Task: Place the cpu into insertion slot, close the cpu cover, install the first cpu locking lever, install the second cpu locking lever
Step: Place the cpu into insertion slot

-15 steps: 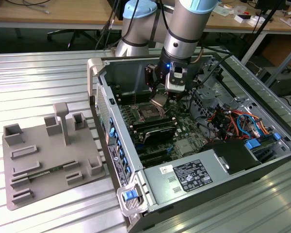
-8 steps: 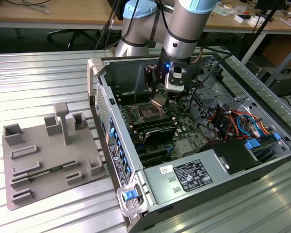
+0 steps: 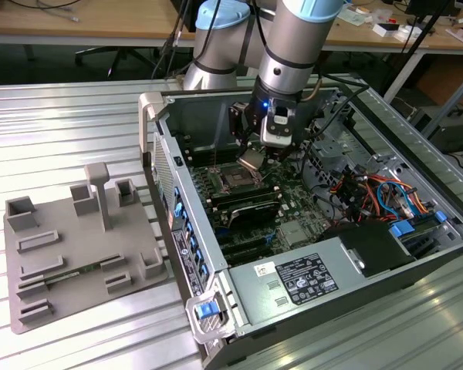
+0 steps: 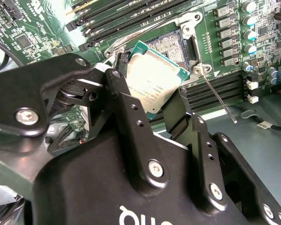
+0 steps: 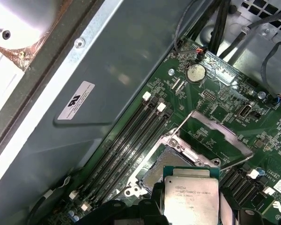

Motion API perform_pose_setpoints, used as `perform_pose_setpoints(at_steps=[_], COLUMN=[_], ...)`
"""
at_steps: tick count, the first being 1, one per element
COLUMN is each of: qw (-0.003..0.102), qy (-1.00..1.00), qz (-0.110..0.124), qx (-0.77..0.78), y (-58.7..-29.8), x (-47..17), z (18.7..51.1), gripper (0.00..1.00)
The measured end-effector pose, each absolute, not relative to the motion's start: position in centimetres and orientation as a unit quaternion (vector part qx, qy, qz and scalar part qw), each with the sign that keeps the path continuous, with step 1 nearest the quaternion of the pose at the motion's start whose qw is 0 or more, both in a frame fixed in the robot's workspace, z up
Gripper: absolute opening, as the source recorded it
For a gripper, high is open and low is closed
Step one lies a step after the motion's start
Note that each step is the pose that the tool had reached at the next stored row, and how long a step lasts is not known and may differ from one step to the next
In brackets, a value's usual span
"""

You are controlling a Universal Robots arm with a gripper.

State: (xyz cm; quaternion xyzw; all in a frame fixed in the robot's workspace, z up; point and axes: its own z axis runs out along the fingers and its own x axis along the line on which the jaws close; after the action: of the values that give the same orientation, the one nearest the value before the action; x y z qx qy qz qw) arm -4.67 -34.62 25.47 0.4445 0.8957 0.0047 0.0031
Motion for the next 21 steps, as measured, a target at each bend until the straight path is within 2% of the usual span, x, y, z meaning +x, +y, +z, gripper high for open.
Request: perform_pose_setpoints(at_steps=[21], qw=[0.003], qy=[0.884], qz=[0.005], qx=[0.468], y=[-34.63], x=[-5.17], z=[25.40], gripper=[0.55])
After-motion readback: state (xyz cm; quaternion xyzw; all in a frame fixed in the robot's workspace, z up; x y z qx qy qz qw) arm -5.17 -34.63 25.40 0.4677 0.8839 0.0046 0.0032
